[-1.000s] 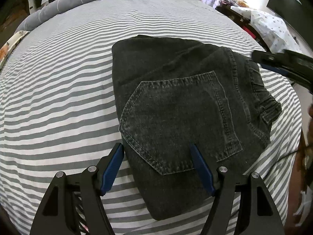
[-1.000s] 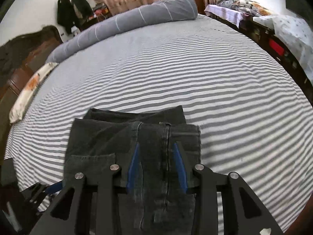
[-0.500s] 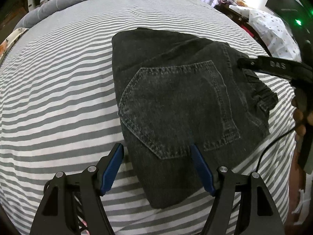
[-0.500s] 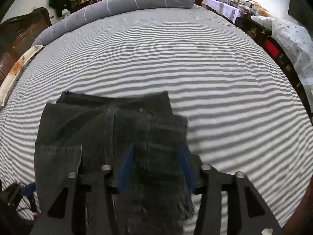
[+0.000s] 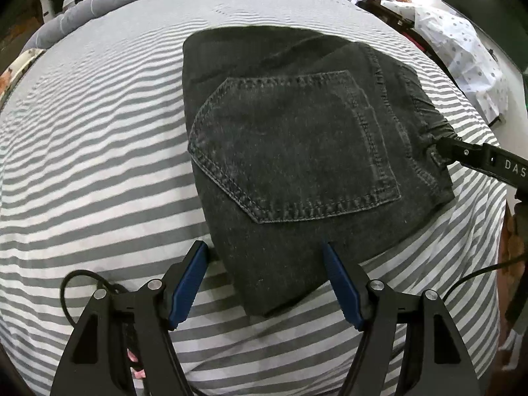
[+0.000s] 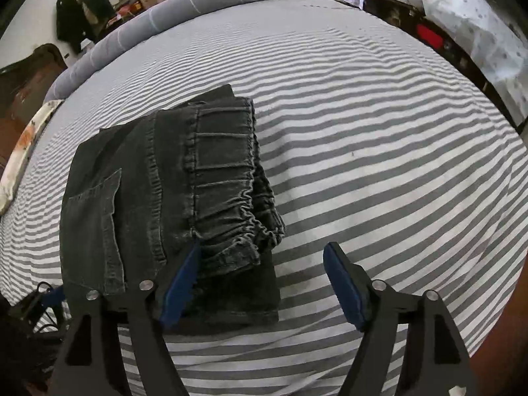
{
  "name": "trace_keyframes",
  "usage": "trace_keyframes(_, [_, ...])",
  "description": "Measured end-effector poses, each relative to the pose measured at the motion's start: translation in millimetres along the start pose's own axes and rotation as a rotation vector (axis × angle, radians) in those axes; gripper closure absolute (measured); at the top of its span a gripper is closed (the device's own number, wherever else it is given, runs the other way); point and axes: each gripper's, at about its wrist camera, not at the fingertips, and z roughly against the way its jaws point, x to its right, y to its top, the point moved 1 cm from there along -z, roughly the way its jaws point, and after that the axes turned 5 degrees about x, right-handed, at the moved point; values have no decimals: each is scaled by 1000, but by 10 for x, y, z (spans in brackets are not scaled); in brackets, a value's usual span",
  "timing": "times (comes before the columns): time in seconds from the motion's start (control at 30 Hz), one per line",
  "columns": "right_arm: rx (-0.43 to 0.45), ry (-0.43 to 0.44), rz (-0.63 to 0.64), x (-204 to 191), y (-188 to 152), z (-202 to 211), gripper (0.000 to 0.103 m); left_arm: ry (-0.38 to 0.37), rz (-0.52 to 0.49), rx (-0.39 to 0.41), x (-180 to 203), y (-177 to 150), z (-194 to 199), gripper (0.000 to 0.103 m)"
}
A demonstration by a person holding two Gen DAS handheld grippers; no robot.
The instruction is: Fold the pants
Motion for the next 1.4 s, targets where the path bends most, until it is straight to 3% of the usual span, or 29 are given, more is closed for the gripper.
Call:
trace_keyframes(0.1, [0,9,-6,34,-35,-53,26,-12,10,-7,-26,13,-26,29])
trace_keyframes(0.27, [-15,99,-24,141,56,-74,24,-77,32,1,-149,109,76,29])
trace_keyframes(0.37, [-25,223,-56,243,100,-64,24,-146,67,45,-317,222,244,29])
trace_keyframes(0.5, [-72,449,-141,441,145,-127,25,-228,175,41,-596,332,247,29])
trace_keyframes(0.67, [-112,556,-192,599,167,-302,31,-271,337,0,-944,406,95,29])
trace_keyframes(0.73, [-130,605,-196,592,156,-373,38,-290,365,-8,-1003,423,46,29])
trace_keyframes(0.9, [-144,655,-147,472,144,-531,42,-310,409,-27,-1061,510,-90,29])
trace_keyframes(1.23, [-115,726,-127,202,470,-829,43,-318,436,-21,-1057,782,-293,29])
trace_keyframes(1.4, [-117,736,-123,165,551,-888,43,-315,401,-19,-989,798,-287,30])
